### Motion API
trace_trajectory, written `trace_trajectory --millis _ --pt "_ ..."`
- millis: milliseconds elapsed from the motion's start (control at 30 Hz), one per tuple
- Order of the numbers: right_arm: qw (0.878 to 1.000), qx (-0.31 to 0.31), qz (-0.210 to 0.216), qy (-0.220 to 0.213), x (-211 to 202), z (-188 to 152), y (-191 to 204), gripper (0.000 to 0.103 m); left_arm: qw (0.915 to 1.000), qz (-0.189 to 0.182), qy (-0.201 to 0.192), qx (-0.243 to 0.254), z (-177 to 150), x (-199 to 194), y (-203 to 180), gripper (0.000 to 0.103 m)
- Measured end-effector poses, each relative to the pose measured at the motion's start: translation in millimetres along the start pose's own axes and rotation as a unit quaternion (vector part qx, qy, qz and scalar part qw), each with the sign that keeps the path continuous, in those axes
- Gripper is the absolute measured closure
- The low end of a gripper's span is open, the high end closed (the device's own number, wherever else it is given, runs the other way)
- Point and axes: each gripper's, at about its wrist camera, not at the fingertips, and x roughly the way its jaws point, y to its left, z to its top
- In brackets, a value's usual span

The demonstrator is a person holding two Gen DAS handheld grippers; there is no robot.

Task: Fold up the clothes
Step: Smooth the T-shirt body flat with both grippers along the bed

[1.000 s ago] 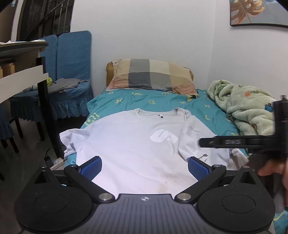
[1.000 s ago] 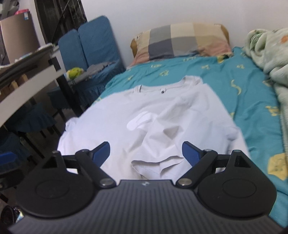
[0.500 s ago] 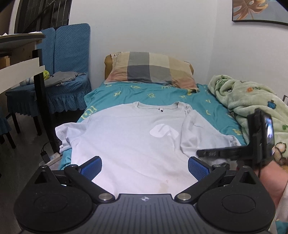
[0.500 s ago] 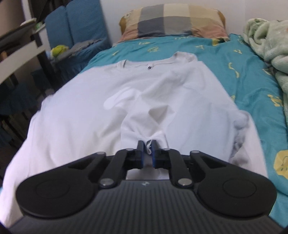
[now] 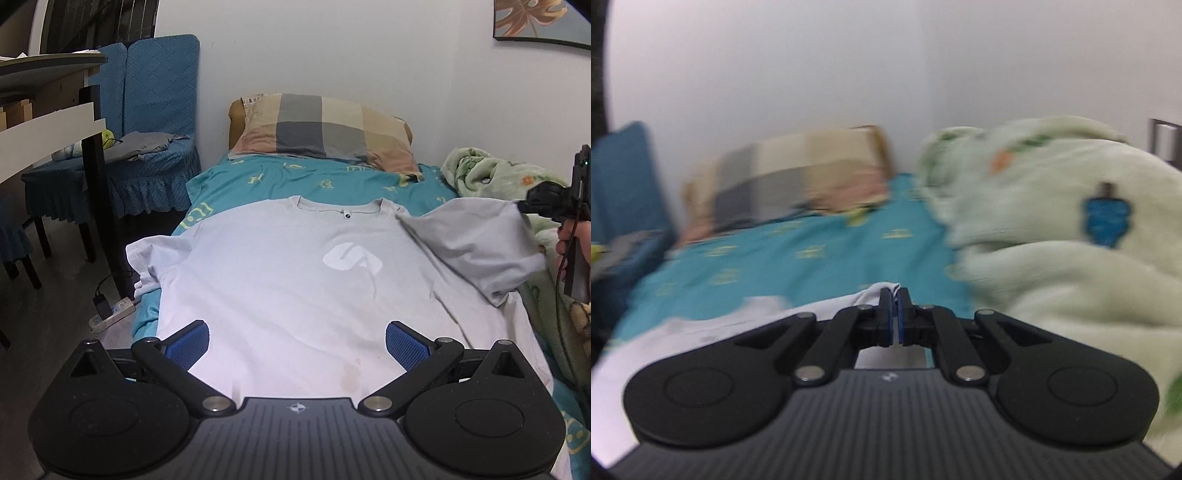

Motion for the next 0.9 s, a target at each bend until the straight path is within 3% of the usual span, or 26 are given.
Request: trace_trajectory --millis 167,267,500,567,633,733,800,900 --pt "0.998 -0.025 -0.056 0.023 52 -27 -35 0.098 0.9994 0.025 0.024 0.004 -3 22 4 0.000" --pt "0.996 -0.049 -0.067 0.025 70 -42 -32 0.098 0.9984 0.040 0.040 -0.002 -2 36 14 0.000" --pt "0.998 -0.047 -0.011 0.029 60 -46 -10 0.094 0.9940 0.052 0.093 -0.026 -1 30 55 0.001" --pt "0.999 -0.032 0.004 0.042 44 -40 -9 0.078 0.9922 0.054 0.108 -0.031 -1 24 68 0.001" --pt "0.999 -0.011 0.022 0.041 21 -33 -12 0.047 0.9901 0.057 0.123 -0.037 0 18 81 0.001" --pt "0.998 0.008 0.045 0.047 -19 -19 -14 0.038 0.9864 0.061 0.146 -0.044 0 8 100 0.001" --pt "0.995 0.018 0.056 0.075 -50 -10 -13 0.038 0.9821 0.055 0.179 -0.025 -5 -2 112 0.001" --pt "0.983 0.020 0.107 0.145 -98 -9 -5 0.038 0.9708 0.037 0.235 -0.035 -17 -15 136 0.003"
